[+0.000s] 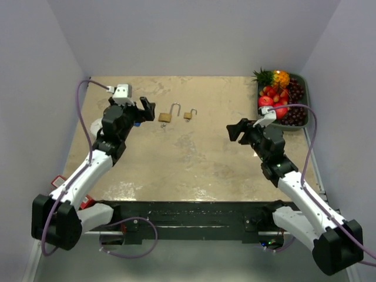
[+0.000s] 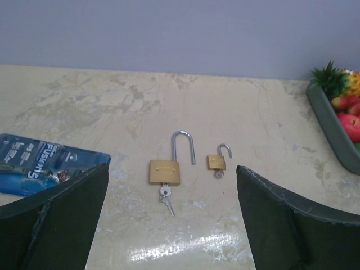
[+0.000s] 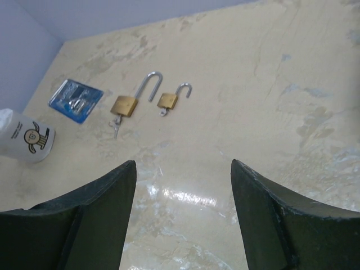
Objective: Unlock with the key
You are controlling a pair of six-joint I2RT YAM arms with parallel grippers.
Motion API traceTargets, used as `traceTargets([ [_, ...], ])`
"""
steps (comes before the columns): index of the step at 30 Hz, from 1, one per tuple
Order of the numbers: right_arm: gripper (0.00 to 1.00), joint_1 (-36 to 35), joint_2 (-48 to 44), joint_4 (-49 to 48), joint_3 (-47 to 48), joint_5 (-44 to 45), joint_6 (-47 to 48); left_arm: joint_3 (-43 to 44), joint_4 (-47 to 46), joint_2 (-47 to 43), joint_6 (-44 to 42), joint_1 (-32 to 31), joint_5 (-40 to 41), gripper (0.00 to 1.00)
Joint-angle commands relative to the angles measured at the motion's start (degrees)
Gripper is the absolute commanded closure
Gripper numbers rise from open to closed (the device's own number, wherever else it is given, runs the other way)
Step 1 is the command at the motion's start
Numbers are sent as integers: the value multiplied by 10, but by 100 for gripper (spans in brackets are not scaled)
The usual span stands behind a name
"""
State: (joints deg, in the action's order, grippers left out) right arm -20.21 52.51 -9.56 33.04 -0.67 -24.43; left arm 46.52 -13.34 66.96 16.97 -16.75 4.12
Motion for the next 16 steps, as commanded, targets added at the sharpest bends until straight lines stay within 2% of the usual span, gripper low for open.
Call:
traceTargets([
  [1,28,3,-57,17,27,78,46,-22,-54,-64,-2,-11,62,1],
  [16,28,2,-84,6,17,90,51,-22,-52,-87,-26,-37,78,1],
])
